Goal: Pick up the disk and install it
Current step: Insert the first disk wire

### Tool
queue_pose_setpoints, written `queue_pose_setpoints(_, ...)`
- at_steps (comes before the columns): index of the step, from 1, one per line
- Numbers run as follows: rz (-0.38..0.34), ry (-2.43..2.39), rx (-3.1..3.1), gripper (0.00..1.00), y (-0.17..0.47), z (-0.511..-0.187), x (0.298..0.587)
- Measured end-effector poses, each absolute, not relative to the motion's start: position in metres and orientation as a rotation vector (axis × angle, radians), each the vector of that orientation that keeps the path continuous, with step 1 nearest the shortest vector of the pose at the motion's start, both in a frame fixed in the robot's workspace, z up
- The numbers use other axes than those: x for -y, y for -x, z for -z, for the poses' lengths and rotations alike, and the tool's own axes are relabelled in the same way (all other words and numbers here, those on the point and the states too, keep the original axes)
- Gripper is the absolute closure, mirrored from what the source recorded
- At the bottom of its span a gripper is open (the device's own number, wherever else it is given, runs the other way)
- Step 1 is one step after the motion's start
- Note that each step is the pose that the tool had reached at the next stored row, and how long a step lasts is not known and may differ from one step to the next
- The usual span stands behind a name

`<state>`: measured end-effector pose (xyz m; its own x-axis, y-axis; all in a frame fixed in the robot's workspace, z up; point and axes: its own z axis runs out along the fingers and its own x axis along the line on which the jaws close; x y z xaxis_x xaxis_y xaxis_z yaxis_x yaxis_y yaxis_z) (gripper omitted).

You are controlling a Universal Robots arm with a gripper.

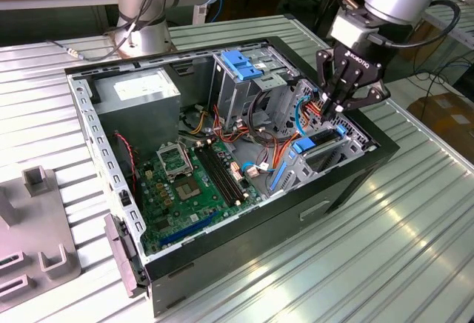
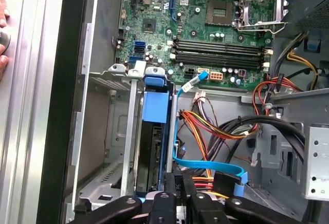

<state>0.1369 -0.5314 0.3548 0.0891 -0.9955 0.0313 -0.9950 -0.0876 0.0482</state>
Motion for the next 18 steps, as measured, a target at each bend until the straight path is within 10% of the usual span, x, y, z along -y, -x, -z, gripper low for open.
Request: queue_pose_setpoints(18, 0.015, -2.254, 2.106, 0.83, -0.134, -0.348, 0.550)
